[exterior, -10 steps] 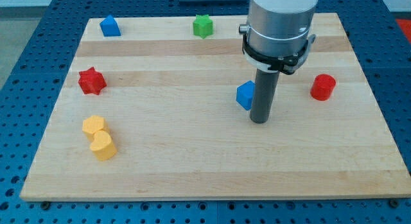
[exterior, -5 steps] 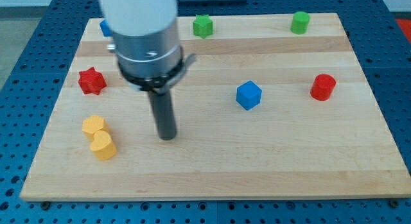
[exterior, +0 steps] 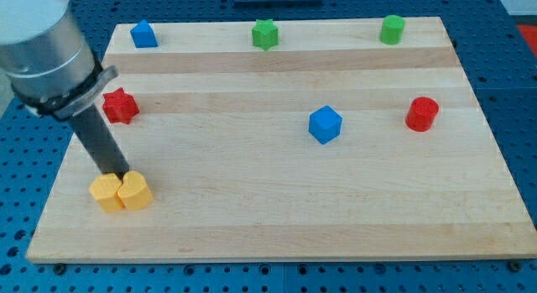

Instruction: Keep the yellow hexagon and yellow heart in a horizontal line at the bottom left of the board

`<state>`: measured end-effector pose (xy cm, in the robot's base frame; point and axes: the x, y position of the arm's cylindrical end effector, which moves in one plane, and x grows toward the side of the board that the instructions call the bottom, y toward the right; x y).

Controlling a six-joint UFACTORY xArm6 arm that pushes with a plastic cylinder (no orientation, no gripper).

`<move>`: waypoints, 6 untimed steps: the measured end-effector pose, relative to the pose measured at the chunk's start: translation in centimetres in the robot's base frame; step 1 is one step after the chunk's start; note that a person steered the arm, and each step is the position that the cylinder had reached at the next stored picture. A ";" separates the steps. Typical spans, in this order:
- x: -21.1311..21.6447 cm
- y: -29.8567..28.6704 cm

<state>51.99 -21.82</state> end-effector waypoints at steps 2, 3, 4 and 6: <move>-1.7 0.7; -0.2 0.2; 0.8 0.8; 0.9 4.8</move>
<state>52.91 -17.00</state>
